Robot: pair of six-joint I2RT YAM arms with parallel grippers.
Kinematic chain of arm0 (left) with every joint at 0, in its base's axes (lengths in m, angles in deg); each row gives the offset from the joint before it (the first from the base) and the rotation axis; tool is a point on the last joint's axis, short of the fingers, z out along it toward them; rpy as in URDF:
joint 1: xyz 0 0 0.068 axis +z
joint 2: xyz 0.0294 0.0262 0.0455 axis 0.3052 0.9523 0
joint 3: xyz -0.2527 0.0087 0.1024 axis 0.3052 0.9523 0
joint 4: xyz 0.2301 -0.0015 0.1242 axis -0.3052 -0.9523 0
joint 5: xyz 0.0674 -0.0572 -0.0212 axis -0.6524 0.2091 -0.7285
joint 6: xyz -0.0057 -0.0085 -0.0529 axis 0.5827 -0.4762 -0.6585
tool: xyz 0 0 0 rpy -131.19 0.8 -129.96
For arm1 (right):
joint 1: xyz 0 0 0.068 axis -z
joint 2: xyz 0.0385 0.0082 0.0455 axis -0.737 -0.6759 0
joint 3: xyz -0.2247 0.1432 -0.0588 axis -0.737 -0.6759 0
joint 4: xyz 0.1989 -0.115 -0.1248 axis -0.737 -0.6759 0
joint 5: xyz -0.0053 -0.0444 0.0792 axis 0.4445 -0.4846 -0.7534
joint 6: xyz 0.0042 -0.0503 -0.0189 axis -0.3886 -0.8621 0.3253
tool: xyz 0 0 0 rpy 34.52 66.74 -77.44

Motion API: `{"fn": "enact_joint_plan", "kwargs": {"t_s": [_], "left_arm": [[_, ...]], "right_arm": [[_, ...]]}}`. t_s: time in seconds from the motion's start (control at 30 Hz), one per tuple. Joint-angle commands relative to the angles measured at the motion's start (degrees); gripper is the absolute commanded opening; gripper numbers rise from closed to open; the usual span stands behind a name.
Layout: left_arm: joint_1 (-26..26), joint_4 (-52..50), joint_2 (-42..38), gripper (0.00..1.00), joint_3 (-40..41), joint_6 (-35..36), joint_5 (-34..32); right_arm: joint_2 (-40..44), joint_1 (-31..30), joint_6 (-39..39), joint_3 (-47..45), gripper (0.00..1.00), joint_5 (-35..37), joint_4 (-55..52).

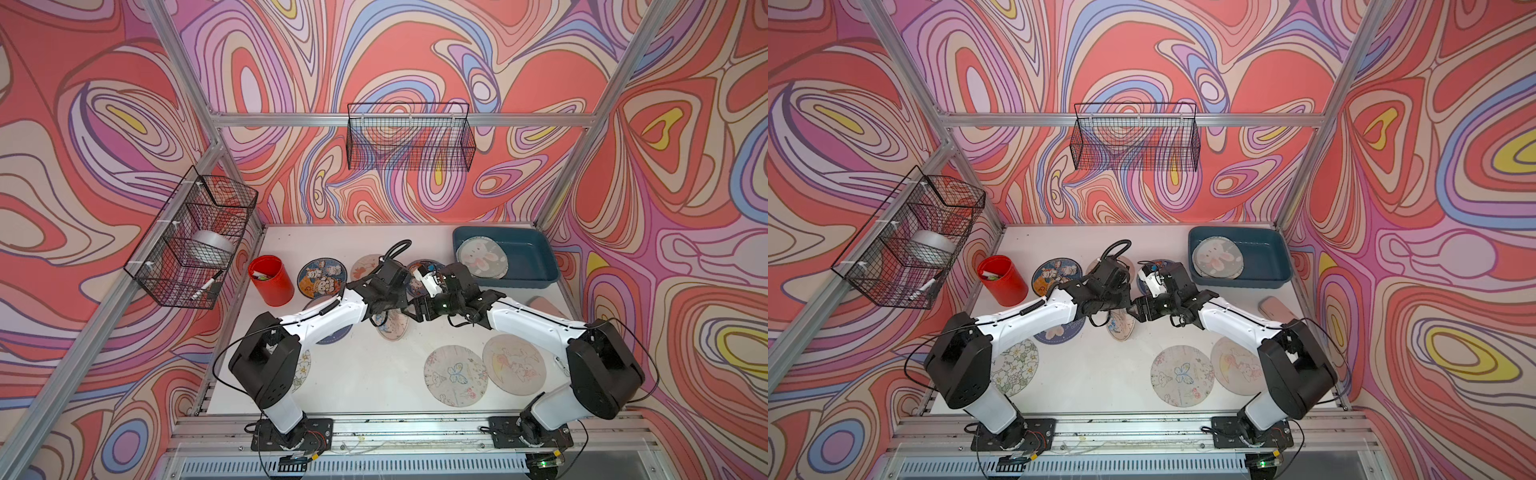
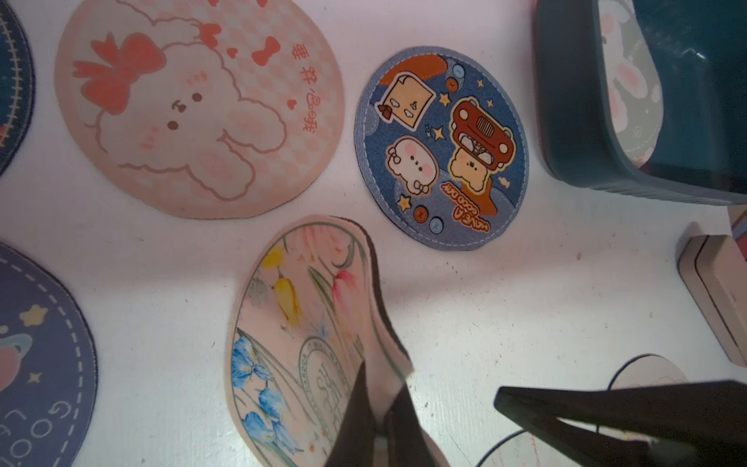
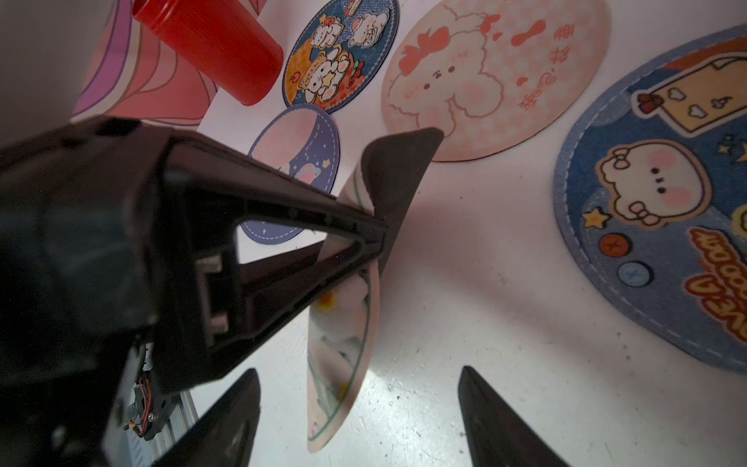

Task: Put the coasters into the storage box
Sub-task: Pick up the coaster from the center of the board.

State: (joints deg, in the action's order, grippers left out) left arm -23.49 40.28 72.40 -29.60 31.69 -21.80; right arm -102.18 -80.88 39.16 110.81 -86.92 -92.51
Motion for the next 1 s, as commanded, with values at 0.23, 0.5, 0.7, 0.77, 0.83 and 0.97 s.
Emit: {"fn": "enact_joint_plan", "kwargs": {"t_s": [0.23,0.5,0.7,0.77,0.83,0.97], "left_arm": [[0.6,7.2,-3.4,0.0,0.7,-2.4,0.8],[0.6,8.4,-4.1,0.0,2.1,-3.2,2.1],[0.6,8.7,-5.4,0.0,3.4,-2.8,1.7],[0.7,8.7,-5.6,0.01,3.7,-2.7,1.3],[0.8,8.7,-5.9,0.15,4.1,-2.6,1.1],[1.2,9.1,-6.7,0.62,4.9,-2.2,1.0]], "right_arm": [[-3.7,-1.6,4.0,0.5,0.7,-0.3,5.7],[-4.1,-1.6,6.7,1.1,0.37,6.2,8.0],[-2.9,-1.6,6.0,1.8,0.0,11.5,5.9],[-1.7,-1.6,5.9,1.8,0.0,13.4,5.3],[-0.6,-1.6,5.5,1.9,0.0,16.2,4.3],[1.5,-1.6,4.7,2.8,0.0,22.6,1.8]]}}
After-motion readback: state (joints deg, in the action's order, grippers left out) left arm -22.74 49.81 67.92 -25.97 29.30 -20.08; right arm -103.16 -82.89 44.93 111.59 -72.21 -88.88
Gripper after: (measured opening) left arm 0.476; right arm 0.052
